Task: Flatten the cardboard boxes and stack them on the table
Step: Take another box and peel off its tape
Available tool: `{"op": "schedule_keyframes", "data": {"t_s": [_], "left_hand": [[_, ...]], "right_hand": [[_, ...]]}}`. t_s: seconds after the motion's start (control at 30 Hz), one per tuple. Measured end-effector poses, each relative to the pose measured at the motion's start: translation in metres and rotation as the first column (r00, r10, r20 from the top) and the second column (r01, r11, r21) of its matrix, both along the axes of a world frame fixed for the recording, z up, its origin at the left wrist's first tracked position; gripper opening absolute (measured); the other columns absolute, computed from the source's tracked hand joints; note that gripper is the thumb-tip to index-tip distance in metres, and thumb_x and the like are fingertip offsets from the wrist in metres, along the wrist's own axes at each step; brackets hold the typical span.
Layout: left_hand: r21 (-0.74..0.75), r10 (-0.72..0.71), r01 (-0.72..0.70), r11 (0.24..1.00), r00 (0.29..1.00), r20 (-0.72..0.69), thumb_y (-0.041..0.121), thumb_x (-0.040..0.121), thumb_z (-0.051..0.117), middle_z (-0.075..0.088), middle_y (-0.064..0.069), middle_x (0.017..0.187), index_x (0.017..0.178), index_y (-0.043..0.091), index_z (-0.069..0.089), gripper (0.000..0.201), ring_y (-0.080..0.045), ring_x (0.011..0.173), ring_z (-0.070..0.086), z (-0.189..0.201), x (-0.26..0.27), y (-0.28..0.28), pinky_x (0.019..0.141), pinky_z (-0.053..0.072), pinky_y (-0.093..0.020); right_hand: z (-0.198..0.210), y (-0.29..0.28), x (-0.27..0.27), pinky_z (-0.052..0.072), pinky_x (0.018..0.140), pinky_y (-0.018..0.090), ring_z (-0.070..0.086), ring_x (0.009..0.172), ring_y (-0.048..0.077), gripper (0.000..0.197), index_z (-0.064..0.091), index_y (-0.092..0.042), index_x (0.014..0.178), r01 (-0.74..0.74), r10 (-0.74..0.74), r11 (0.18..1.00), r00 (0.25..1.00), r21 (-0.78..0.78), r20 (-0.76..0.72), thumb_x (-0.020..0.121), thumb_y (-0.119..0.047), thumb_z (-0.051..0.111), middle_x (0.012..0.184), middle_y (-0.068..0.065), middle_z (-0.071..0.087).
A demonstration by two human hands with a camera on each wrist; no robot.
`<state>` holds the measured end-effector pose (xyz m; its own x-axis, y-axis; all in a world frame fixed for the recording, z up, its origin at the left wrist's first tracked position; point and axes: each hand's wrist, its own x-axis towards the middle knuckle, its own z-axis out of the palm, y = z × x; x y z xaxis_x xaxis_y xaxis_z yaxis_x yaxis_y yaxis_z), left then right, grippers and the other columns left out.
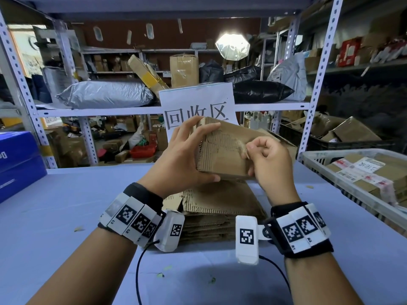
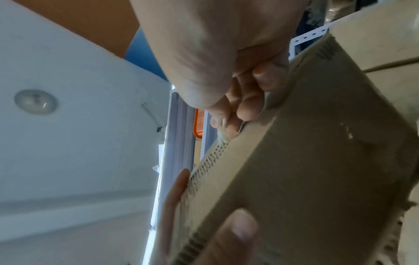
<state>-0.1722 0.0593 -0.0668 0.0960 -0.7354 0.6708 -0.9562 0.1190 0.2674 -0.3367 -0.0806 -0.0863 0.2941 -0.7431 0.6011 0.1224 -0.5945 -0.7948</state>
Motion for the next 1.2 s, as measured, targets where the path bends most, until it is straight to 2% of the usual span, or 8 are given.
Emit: {"op": "schedule_keyframes", "data": {"t_s": [0.17,0.27,0.6,0.7,0.77,0.93,1.13,1.2], "left_hand": [[0.013,-0.003,0.002,1.0,0.999,0.04,0.046,0.061,0.092,0.016,0.013,0.158,0.151,0.044,0.033,0.107,-0.018,0.148,0.017,0.0,-0.006,-0.001,0.119,0.028,-0.057],[0.032,0.005,-0.008,0.999,0.997,0.072,0.047,0.061,0.09,0.016,0.013,0.158,0.152,0.042,0.033,0.107,-0.019,0.149,0.017,0.001,-0.011,-0.002,0.117,0.029,-0.062],[0.038,-0.01,0.008,0.999,0.999,0.046,0.044,0.061,0.092,0.017,0.012,0.16,0.151,0.042,0.035,0.107,-0.017,0.151,0.017,-0.001,-0.006,-0.001,0.118,0.029,-0.061],[0.017,-0.038,0.039,0.999,0.999,-0.009,0.04,0.06,0.095,0.019,0.012,0.159,0.15,0.045,0.036,0.107,-0.02,0.151,0.021,-0.001,0.001,0.0,0.118,0.032,-0.06],[0.004,-0.055,0.055,0.998,0.998,-0.024,0.038,0.06,0.096,0.02,0.01,0.159,0.149,0.045,0.037,0.107,-0.021,0.151,0.023,-0.001,0.004,0.0,0.118,0.034,-0.059],[-0.011,-0.06,0.059,0.998,0.996,-0.069,0.033,0.059,0.099,0.023,0.003,0.159,0.149,0.043,0.04,0.108,-0.021,0.151,0.023,-0.001,0.011,0.0,0.121,0.031,-0.055],[-0.028,-0.075,0.073,0.997,0.992,-0.103,0.028,0.058,0.099,0.024,0.003,0.158,0.143,0.047,0.04,0.106,-0.013,0.149,0.022,-0.002,0.021,0.002,0.115,0.022,-0.02],[-0.021,-0.064,0.063,0.998,0.994,-0.092,0.033,0.058,0.099,0.024,0.002,0.158,0.144,0.046,0.04,0.105,-0.013,0.15,0.02,-0.003,0.02,0.002,0.117,0.023,-0.025]], "right_hand": [[0.0,0.001,-0.003,0.033,0.054,0.028,0.053,0.061,0.008,0.048,0.056,-0.024,0.068,0.246,-0.287,0.945,0.94,-0.216,-0.186,0.102,-0.055,0.04,0.062,-0.006,0.057],[-0.001,0.003,-0.003,0.031,0.057,0.029,0.05,0.074,0.013,0.05,0.053,-0.025,0.07,0.318,-0.399,0.9,0.875,-0.296,-0.273,0.088,-0.072,0.049,0.08,-0.011,0.05],[0.0,-0.008,0.001,0.044,0.062,0.023,0.064,0.068,0.011,0.017,0.058,-0.034,0.086,0.064,-0.08,0.993,0.983,-0.1,-0.164,0.099,-0.022,0.059,0.082,-0.009,0.066],[0.001,-0.009,-0.005,0.055,0.064,0.036,0.068,0.066,0.016,0.026,0.055,-0.034,0.094,-0.047,0.047,0.999,0.999,0.011,-0.024,0.097,-0.009,0.061,0.076,-0.005,0.066],[-0.001,-0.01,-0.006,0.058,0.065,0.043,0.067,0.068,0.02,0.023,0.057,-0.029,0.09,-0.043,0.043,0.999,0.999,-0.014,0.007,0.094,-0.009,0.066,0.071,-0.009,0.063],[-0.009,-0.013,-0.006,0.052,0.078,0.032,0.062,0.086,0.007,0.003,0.076,-0.024,0.089,0.129,-0.157,0.946,0.985,-0.297,-0.072,0.089,-0.022,0.073,0.091,-0.013,0.068],[-0.01,-0.013,-0.008,0.044,0.09,0.029,0.053,0.107,0.011,0.036,0.073,-0.025,0.104,0.071,-0.206,0.873,0.95,-0.482,-0.234,0.073,-0.04,0.084,0.107,-0.012,0.063],[-0.011,-0.012,-0.006,0.049,0.084,0.036,0.059,0.098,0.013,0.028,0.072,-0.023,0.096,0.088,-0.209,0.874,0.956,-0.478,-0.205,0.075,-0.039,0.083,0.101,-0.013,0.066]]}}
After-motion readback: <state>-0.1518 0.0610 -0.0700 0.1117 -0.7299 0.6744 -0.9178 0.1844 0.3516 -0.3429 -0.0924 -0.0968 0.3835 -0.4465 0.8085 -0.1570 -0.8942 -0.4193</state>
